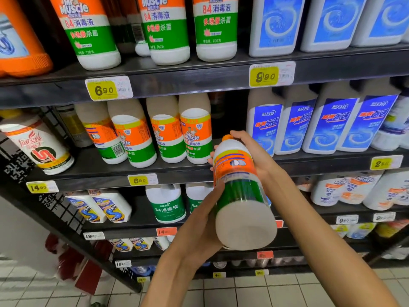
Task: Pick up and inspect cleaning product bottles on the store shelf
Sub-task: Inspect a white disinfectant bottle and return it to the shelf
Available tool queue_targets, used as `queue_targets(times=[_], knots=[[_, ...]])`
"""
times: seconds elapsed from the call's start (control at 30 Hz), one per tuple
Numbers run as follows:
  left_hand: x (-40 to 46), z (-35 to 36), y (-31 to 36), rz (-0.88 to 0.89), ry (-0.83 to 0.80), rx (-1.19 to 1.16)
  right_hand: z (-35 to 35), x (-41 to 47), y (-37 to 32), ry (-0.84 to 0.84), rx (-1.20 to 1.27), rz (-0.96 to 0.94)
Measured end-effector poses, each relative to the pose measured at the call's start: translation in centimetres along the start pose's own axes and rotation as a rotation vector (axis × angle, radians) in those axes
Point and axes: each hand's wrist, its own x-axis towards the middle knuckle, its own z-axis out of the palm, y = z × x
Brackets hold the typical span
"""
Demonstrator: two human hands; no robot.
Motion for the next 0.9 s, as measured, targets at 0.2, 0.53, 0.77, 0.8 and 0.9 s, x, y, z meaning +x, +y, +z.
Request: queue_targets(times=[0.2,0.53,0.77,0.8,0.9], knots=[[0.0,0.0,-0.1,-0.028,0.014,0.005,-0.3,0.0,0.2,0.076,-0.083,0.048],[0.5,-1.2,0.0,-0.062,0.131,0.181,1.6,-1.1,-1.8,0.123,-0.171,-0.193],[1.9,-2.3,0.5,0.076,0.24,0.766,2.5,-2.7,-1.3,0.358,-0.516,-0.499],[2.0,-2.3,0.1,0.11,0.253,0.804,2.5,-2.9,-1.1,0.38,-0.518,-0.542],[2.6,-2.4,-1.3,0.174,0.301,0.778,2.7,-3.4,-0.6,0.384,-0.473,-0.63]])
